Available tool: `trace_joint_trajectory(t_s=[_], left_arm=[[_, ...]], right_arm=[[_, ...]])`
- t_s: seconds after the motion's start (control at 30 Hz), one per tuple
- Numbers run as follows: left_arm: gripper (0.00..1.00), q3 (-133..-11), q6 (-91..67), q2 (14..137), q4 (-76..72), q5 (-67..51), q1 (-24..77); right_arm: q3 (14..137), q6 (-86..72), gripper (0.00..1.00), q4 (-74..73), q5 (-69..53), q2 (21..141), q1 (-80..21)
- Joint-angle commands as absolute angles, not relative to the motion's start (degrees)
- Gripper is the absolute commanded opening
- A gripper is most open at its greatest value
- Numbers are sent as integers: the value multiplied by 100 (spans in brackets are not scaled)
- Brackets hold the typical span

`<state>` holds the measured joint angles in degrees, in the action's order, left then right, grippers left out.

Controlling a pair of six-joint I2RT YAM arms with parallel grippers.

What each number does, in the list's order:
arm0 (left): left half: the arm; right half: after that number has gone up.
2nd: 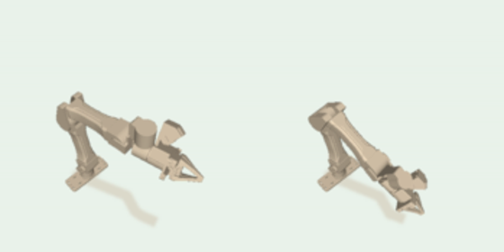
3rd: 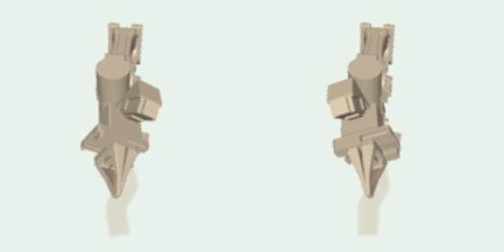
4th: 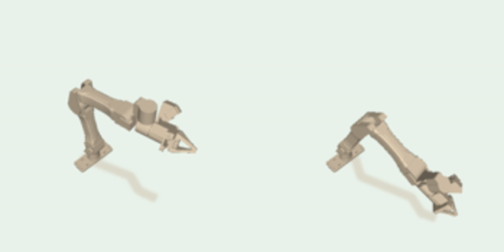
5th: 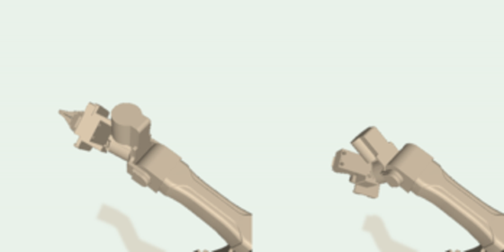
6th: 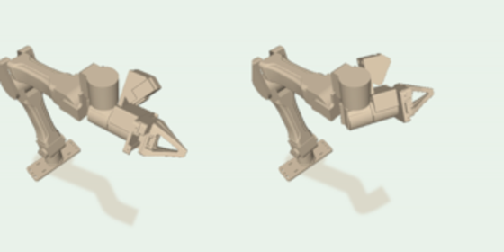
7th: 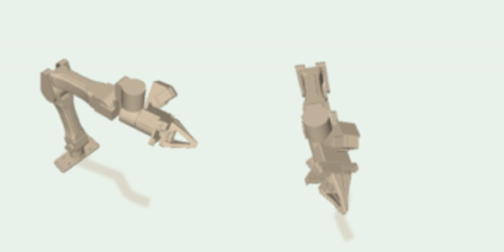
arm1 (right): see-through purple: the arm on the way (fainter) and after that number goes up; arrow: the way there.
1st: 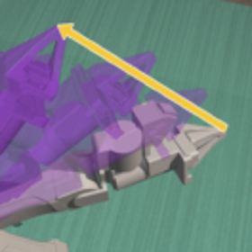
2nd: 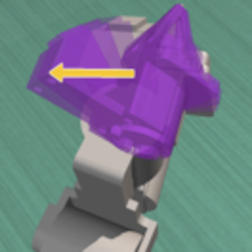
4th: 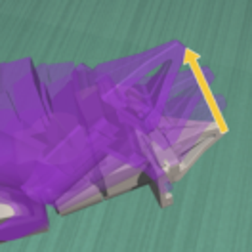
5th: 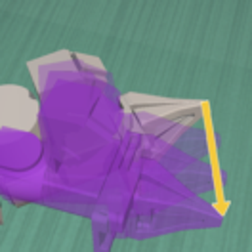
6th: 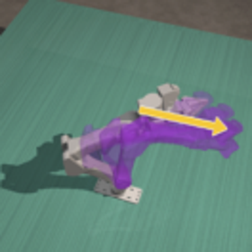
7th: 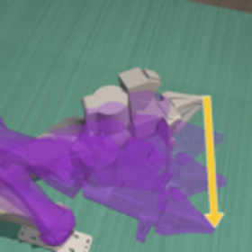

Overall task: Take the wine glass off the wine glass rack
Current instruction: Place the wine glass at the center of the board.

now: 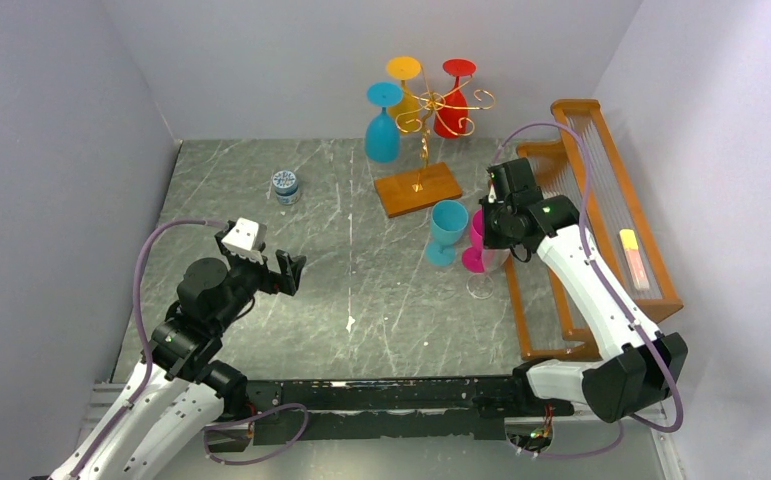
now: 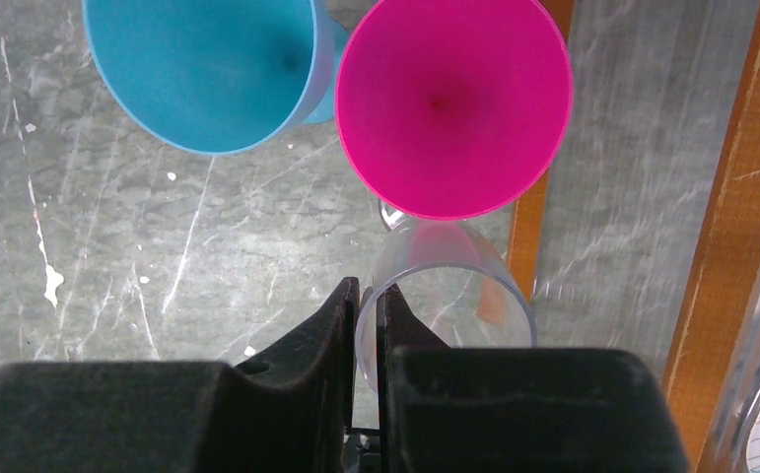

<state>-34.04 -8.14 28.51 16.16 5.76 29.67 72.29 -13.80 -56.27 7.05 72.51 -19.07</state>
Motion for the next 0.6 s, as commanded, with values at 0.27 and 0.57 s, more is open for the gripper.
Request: trace_joint_trajectory(t_s=[0.27, 0.57], left_arm=[[97, -3471, -722, 2840, 1529, 443, 2935], [97, -3501, -720, 2868, 1566, 405, 2931]], right_arm=[[7444, -1230, 0, -5923, 567, 7345, -1857], [7635, -1316, 0, -6208, 651, 7292, -1861]])
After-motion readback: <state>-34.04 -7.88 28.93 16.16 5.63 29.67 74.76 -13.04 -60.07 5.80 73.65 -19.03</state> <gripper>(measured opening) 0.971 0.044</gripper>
